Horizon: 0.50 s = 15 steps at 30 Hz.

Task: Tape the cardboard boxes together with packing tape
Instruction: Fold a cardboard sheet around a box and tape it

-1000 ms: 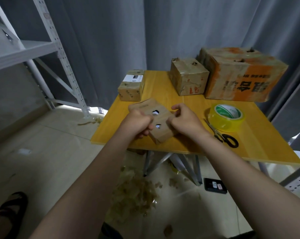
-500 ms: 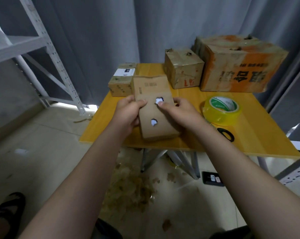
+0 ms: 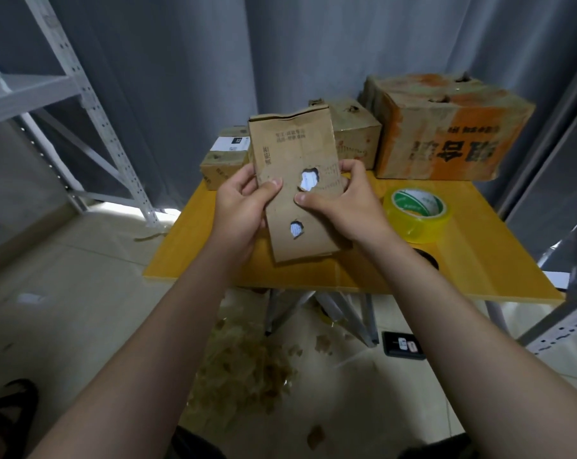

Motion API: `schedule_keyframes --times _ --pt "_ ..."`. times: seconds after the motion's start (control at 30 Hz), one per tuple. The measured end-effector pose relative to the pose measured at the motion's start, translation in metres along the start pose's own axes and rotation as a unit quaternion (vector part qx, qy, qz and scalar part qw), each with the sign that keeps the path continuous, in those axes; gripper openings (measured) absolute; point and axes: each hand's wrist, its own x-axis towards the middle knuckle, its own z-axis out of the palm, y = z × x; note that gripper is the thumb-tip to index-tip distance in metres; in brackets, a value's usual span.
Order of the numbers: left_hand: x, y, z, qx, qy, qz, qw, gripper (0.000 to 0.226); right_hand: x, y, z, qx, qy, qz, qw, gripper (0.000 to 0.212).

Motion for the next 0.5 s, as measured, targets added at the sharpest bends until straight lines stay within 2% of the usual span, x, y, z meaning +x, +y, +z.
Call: schedule_keyframes --times 0.37,0.5 --pt "-0.0015 0.0005 0.0004 0.009 -0.01 0.015 1.0 0.041 0.0015 -0.0019 -0.0029 0.08 0.001 0.018 0.997 0.046" --pt "-0.0026 0.0021 0.0033 0.0 -0.016 0.016 1.0 0.043 0.0005 -0.0038 -0.0053 0.092 -0.002 0.03 0.995 0.046"
